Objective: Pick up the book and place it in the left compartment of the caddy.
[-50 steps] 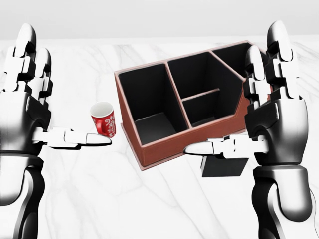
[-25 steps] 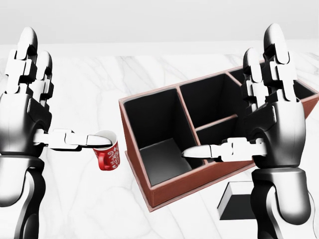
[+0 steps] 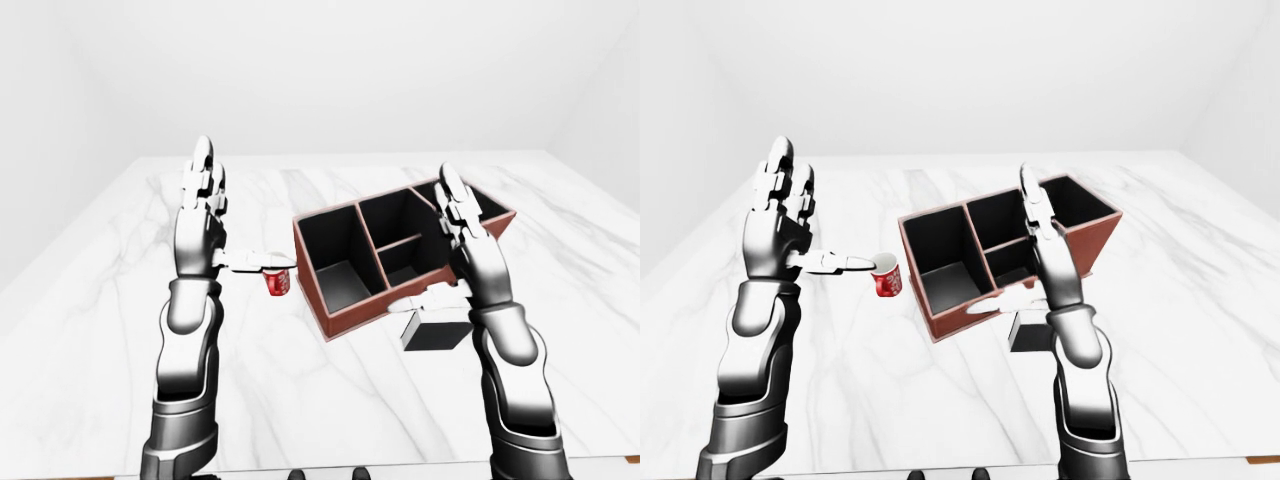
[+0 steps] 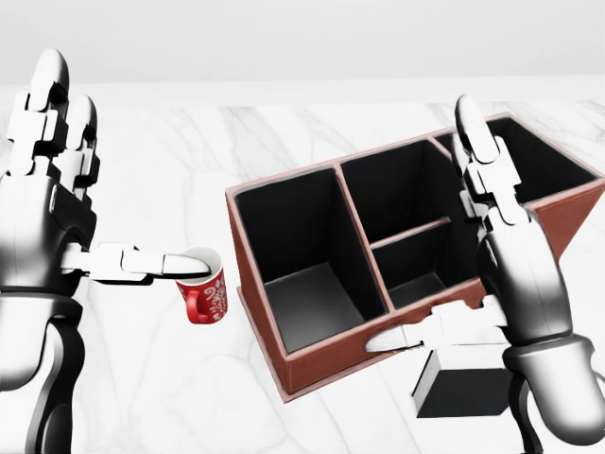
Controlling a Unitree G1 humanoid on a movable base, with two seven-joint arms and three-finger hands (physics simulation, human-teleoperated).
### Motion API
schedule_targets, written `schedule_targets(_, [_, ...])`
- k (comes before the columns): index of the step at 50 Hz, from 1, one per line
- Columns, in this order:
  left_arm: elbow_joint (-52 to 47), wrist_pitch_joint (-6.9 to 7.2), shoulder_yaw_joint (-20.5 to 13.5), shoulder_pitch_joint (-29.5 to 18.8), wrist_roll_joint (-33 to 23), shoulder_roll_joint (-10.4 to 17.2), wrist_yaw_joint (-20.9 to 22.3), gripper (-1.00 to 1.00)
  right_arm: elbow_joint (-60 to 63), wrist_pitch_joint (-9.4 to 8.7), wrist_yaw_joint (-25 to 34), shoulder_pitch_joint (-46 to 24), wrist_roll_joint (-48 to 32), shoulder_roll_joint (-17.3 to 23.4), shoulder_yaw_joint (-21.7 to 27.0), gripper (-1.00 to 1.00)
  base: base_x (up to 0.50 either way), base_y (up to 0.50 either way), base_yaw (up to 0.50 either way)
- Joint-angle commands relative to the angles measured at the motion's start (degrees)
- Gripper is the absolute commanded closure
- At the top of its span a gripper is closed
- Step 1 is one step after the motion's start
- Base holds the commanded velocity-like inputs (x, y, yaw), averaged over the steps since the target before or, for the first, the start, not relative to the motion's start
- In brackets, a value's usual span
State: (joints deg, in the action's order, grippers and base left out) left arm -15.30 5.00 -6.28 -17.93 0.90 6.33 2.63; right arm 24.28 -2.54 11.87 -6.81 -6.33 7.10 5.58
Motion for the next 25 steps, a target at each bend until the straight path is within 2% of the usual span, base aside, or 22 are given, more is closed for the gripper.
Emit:
schedule_targets(1, [0.09, 0.0, -0.07, -0.29, 0.04, 0.12, 0.01, -1.0, -1.74, 7.54, 11.29, 6.2, -15.92, 3.19, 4.37, -1.0, 0.0, 0.0, 0.0])
schedule_targets(8, [-0.41, 0.0, -0.16, -0.05, 0.1, 0.08, -0.04, -1.0, -1.28, 7.54, 15.31, 10.74, -28.29, 3.49, 8.18, -1.0, 0.0, 0.0, 0.0])
schedule_targets(11, [-0.4, 0.0, -0.24, 0.3, 0.24, 0.06, -0.08, -1.0, -1.63, 7.54, 15.66, 10.96, -33.11, 2.02, 6.82, -1.0, 0.0, 0.0, 0.0])
schedule_targets(19, [-0.5, 0.0, -0.37, 0.86, 0.57, 0.01, -0.11, -1.0, -6.74, 7.54, 10.5, 8.31, -45.83, 3.0, 3.63, -1.0, 0.0, 0.0, 0.0])
schedule_targets(25, [-0.08, 0.0, -0.26, 0.87, 0.56, 0.01, -0.21, -1.0, -9.24, 7.54, 7.42, 7.98, -50.77, 3.94, 3.34, -1.0, 0.0, 0.0, 0.0])
